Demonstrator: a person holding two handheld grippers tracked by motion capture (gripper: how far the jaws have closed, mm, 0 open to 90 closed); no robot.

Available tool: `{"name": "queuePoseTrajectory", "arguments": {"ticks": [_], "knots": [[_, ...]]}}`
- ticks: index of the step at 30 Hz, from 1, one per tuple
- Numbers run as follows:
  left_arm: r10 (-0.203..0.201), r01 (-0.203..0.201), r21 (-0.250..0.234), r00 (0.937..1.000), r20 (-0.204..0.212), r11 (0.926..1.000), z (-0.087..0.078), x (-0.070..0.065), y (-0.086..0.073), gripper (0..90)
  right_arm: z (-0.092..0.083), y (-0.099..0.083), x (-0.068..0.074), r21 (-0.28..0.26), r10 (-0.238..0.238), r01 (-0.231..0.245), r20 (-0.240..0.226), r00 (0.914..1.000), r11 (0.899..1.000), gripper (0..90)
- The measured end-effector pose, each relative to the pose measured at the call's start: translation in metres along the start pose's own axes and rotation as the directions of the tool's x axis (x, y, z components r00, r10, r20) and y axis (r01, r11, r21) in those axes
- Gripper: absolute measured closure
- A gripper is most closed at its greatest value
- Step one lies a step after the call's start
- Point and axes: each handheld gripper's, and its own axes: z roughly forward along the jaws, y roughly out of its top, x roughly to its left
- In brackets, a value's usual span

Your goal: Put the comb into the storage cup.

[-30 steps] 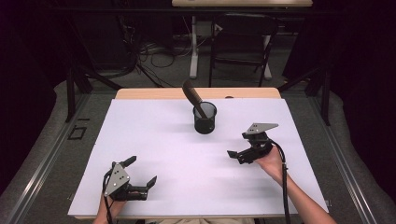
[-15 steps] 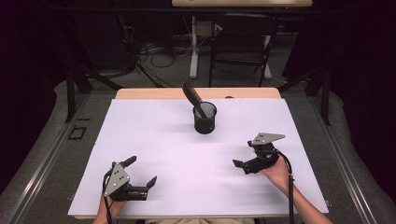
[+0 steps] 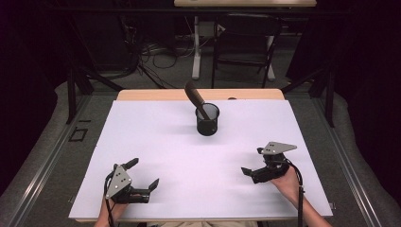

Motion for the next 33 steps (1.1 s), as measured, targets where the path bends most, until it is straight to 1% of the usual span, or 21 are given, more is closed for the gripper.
{"name": "queuePoseTrajectory", "arguments": {"ticks": [5,6,8,10,11,15,17,21,28,33], "knots": [[0.001,-0.001,0.0,1.0,0.004,1.0,0.0,0.0,0.0,0.5,-0.005,-0.005,0.004,-0.011,-0.004,0.004,0.011,0.9999,1.0,0.0],[0.002,-0.002,0.0,1.0,0.003,1.0,0.0,0.0,0.0,0.5,-0.006,-0.006,0.005,-0.012,0.001,-0.001,0.012,0.9999,1.0,0.0],[0.001,-0.001,0.0,1.0,0.002,1.0,0.0,0.0,0.0,0.5,-0.008,-0.008,0.006,-0.008,-0.006,0.007,0.019,0.9998,1.0,0.0],[0.002,-0.002,0.001,1.0,0.001,1.0,0.0,0.0,0.0,0.5,-0.011,-0.01,0.008,-0.013,-0.007,0.007,0.025,0.9997,1.0,0.0],[0.001,-0.001,0.001,1.0,0.001,1.0,0.0,0.0,0.0,0.5,-0.011,-0.011,0.008,-0.024,-0.011,0.011,0.026,0.9996,1.0,0.0],[0.001,-0.001,0.001,1.0,0.0,1.0,0.0,0.0,0.0,0.4,-0.015,-0.013,0.011,-0.029,-0.009,0.01,0.031,0.9995,1.0,0.0],[0.0,0.0,0.0,1.0,-0.001,1.0,0.0,0.0,0.0,0.5,-0.017,-0.015,0.013,-0.031,-0.022,0.023,0.037,0.9991,0.999,0.0],[0.001,-0.001,0.0,1.0,0.0,1.0,0.0,0.0,0.0,0.5,-0.02,-0.018,0.017,-0.038,-0.029,0.031,0.047,0.9985,0.999,0.0],[0.002,-0.002,-0.002,1.0,0.001,1.0,-0.001,0.0,0.0,0.4,-0.025,-0.024,0.025,-0.05,-0.055,0.059,0.065,0.9963,0.997,0.0],[0.001,-0.001,-0.002,1.0,0.001,1.0,-0.001,0.0,0.0,0.4,-0.031,-0.028,0.028,-0.075,-0.054,0.06,0.08,0.9953,0.995,0.0]]}}
